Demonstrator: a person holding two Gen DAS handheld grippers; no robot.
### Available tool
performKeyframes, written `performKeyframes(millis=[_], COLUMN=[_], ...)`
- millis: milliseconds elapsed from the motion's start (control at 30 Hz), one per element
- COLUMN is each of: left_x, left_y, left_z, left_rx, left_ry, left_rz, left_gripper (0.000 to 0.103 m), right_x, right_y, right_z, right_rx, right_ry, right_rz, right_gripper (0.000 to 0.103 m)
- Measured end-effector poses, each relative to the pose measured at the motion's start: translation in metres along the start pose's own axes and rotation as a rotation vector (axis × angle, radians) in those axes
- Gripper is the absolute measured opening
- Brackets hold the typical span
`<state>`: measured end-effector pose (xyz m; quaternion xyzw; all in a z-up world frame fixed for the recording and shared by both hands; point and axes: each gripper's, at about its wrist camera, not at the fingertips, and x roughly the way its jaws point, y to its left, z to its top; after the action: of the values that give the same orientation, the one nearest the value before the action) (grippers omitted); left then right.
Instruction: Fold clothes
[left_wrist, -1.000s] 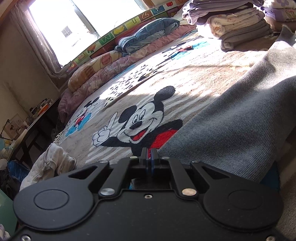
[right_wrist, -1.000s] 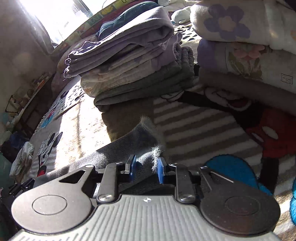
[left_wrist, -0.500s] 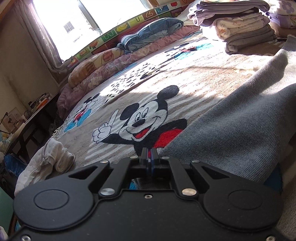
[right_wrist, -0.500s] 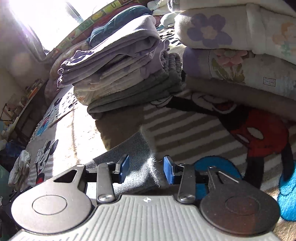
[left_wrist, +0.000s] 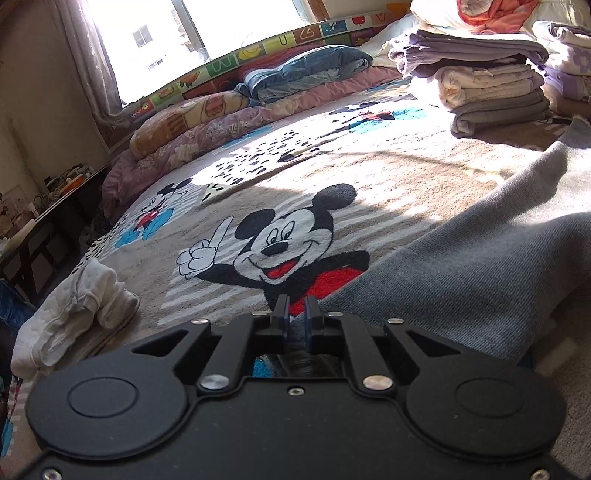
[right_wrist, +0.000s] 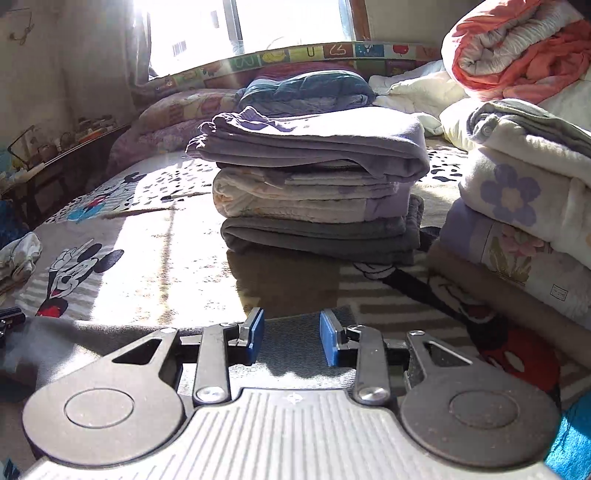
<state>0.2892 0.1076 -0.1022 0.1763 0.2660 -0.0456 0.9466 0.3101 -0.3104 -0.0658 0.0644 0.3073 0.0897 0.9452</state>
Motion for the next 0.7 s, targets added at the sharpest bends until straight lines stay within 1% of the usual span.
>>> performKeyframes(millis=[33,67,133,200,233,267,333,367,400,467,500,533,567,600,633,667,700], left_x=[-0.004,-0.01,-0.02,-0.027,-0.027,-0.028,-0.023,-0.021,-0.019,-0.015,-0.013,-0.012,-0.01,-0.009,-0.009,-0.01,-0.011], left_y=[0.008,0.019,0.042,0.062,0.07,0.077,0.085,0.087,0.087,0.083,0.079,0.076,0.072,0.07,0.068,0.067,0.067], left_z=[0.0,-0.001,-0.005,-0.013,-0.017,-0.022,-0.03,-0.034,-0.036,-0.036,-0.036,-0.035,-0.034,-0.033,-0.033,-0.032,-0.032], left_rx=[-0.056,-0.136,-0.289,-0.432,-0.492,-0.549,-0.625,-0.656,-0.675,-0.684,-0.678,-0.67,-0.655,-0.642,-0.632,-0.623,-0.614], left_ry=[-0.004,-0.012,-0.029,-0.039,-0.038,-0.035,-0.013,-0.002,0.007,0.021,0.029,0.033,0.038,0.039,0.038,0.033,0.028], left_rz=[-0.02,-0.051,-0.098,-0.143,-0.179,-0.216,-0.282,-0.309,-0.33,-0.35,-0.35,-0.355,-0.358,-0.351,-0.353,-0.351,-0.349], left_gripper=[0.02,0.031,0.041,0.041,0.041,0.041,0.041,0.041,0.041,0.04,0.038,0.031,0.027,0.024,0.014,0.011,0.009], right_x=[-0.002,-0.002,0.0,0.005,0.008,0.013,0.026,0.032,0.041,0.059,0.064,0.069,0.074,0.078,0.083,0.088,0.092], right_y=[0.011,0.025,0.055,0.079,0.091,0.107,0.129,0.139,0.147,0.164,0.166,0.167,0.168,0.17,0.171,0.172,0.173], right_z=[-0.001,-0.002,-0.005,-0.004,-0.004,0.0,0.008,0.012,0.015,0.018,0.018,0.018,0.018,0.018,0.018,0.018,0.018], right_rx=[-0.02,-0.037,-0.068,-0.117,-0.142,-0.184,-0.247,-0.278,-0.311,-0.388,-0.398,-0.403,-0.408,-0.414,-0.419,-0.424,-0.43], right_ry=[-0.003,0.006,0.03,0.048,0.057,0.066,0.094,0.108,0.13,0.166,0.178,0.19,0.202,0.214,0.226,0.238,0.25], right_rz=[0.028,0.065,0.144,0.187,0.208,0.225,0.27,0.293,0.311,0.334,0.341,0.349,0.357,0.364,0.372,0.38,0.388], right_gripper=[0.036,0.037,0.039,0.043,0.044,0.048,0.051,0.056,0.06,0.06,0.059,0.059,0.059,0.057,0.045,0.018,0.012])
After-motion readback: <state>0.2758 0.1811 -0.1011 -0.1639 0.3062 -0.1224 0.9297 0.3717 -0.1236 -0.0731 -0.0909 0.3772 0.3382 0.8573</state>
